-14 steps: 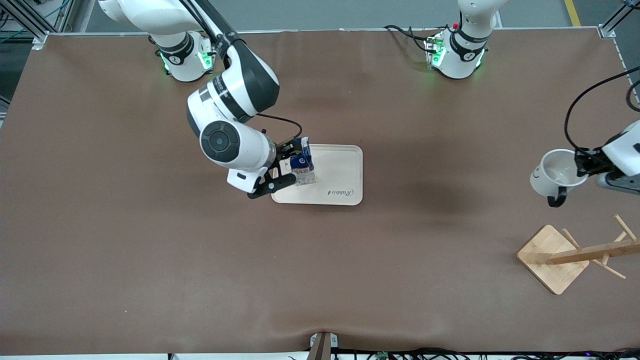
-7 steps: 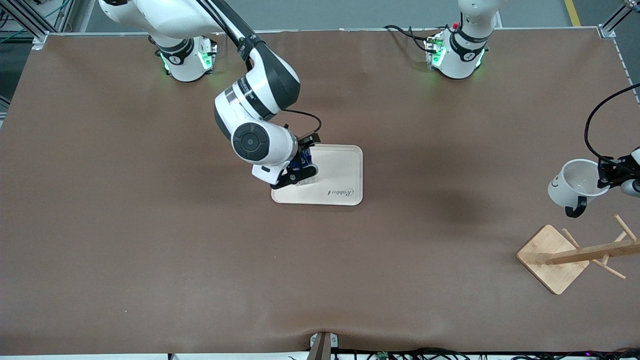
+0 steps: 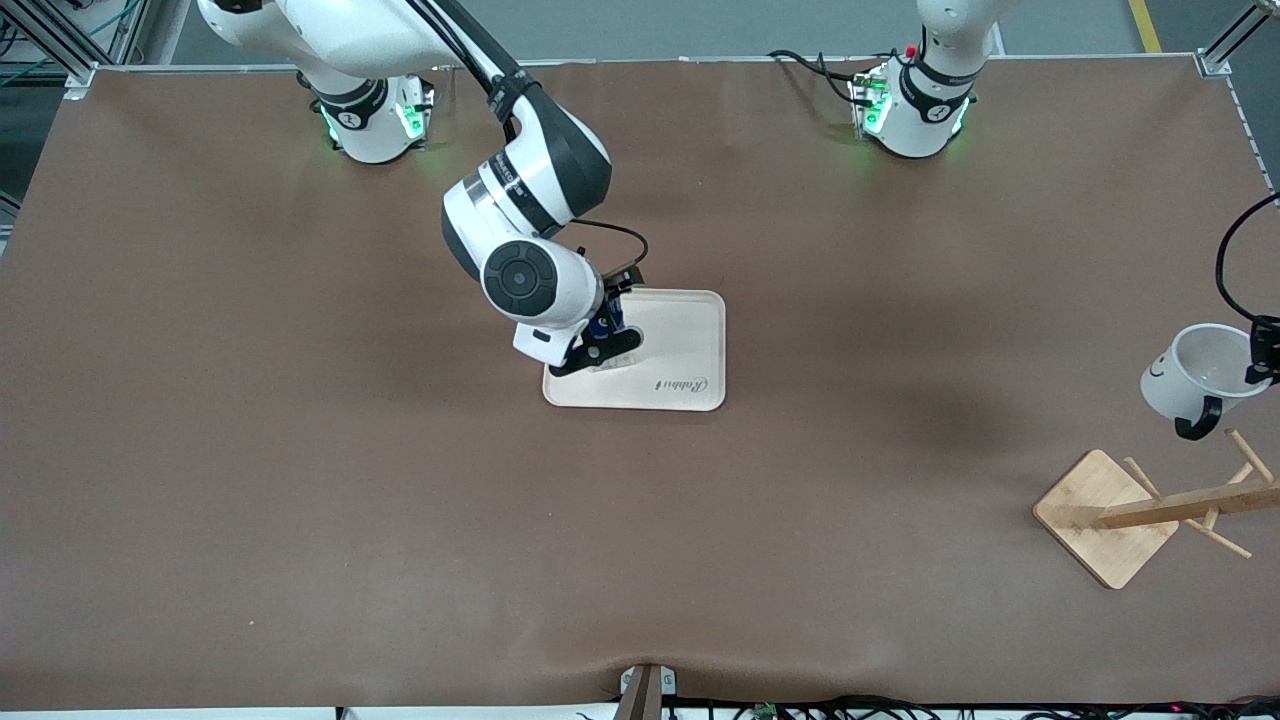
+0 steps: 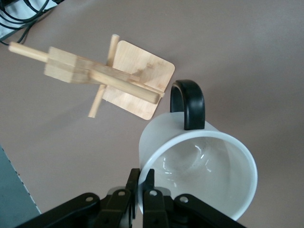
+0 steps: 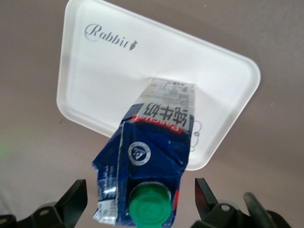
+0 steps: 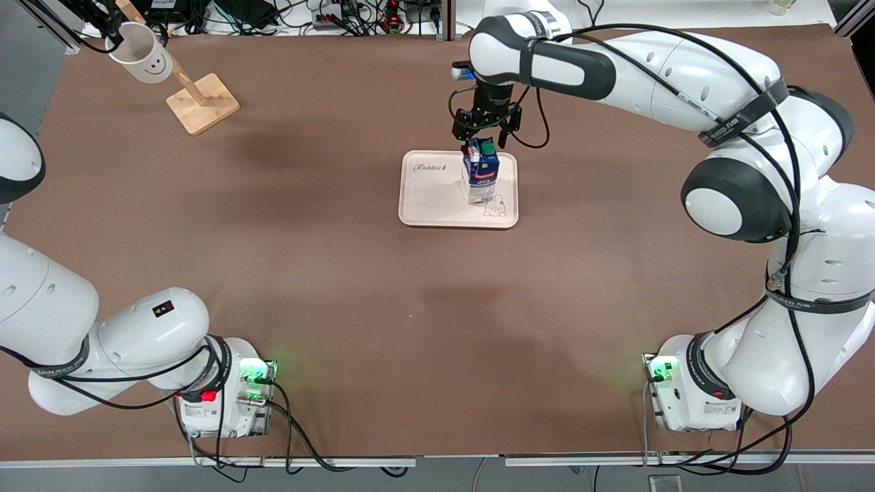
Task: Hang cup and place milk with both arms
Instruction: 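Carry the mug toward the stand while the right gripper grasps the carton, then hang the mug on the stand while the right gripper carries the carton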
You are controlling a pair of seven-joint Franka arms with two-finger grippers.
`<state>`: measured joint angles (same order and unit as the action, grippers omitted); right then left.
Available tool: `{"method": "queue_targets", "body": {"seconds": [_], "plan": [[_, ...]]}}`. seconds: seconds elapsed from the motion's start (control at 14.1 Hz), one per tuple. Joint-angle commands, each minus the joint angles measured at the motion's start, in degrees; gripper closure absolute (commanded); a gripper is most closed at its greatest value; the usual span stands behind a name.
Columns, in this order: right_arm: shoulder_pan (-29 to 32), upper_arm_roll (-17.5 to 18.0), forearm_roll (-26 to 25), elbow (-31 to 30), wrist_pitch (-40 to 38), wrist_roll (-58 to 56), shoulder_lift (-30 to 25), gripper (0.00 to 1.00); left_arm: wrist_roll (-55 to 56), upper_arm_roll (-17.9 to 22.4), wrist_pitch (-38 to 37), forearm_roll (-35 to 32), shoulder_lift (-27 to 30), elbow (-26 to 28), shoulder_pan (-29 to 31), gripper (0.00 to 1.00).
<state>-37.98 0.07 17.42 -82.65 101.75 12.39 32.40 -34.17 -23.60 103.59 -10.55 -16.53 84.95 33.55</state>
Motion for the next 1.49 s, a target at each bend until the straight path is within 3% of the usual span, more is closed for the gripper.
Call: {"method": "queue_targets", "body": {"seconds": [0.0,0.07,0.14,0.21,0.57,0.85,1.2,1.27,1.42], "plan": [[-1.1,-0.5,-1.8,0.0,0.6,1.1,0.1,0.26,-1.5,-0.4,-0.3,-0.9,-1.3,-2.5,0.3,1.00],[-1.3,-0.6,-1.9,0.0,0.6,1.1,0.0,0.40,-2.5,-0.4,-0.3,-0.9,-1.4,-2.8,0.3,1.00],[-1.4,-0.5,-1.8,0.0,0.2,1.7,0.1,0.76,-2.8,-0.4,-0.2,-0.9,-2.1,-3.6,0.4,1.00],[-1.3,-0.4,-1.6,0.0,-0.2,3.9,0.1,1.00,-2.7,-0.4,-0.1,-0.6,-2.8,-4.7,0.7,1.00],[-0.8,-0.6,-1.2,1.3,-0.9,6.5,-0.6,1.00,-3.9,-0.4,0.4,-0.6,-4.3,-6.2,1.1,1.00],[2.6,-2.2,-1.8,6.1,-13.3,7.3,-2.2,1.00,-4.0,0.2,0.4,-0.5,-6.8,-8.8,1.3,1.00],[8.4,-3.3,-1.9,6.4,-16.0,4.6,-5.5,1.00,-3.2,0.3,2.4,-0.4,-8.3,-9.0,1.2,1.00],[9.7,-3.4,-2.1,6.4,-17.1,1.8,-5.9,1.00,-2.7,0.3,2.4,-0.5,-8.2,-9.0,0.7,0.68],[12.5,-3.5,-3.7,6.2,-19.6,0.4,-7.4,1.00,-2.0,0.1,2.1,-0.3,-8.1,-9.0,0.6,0.19]]}}
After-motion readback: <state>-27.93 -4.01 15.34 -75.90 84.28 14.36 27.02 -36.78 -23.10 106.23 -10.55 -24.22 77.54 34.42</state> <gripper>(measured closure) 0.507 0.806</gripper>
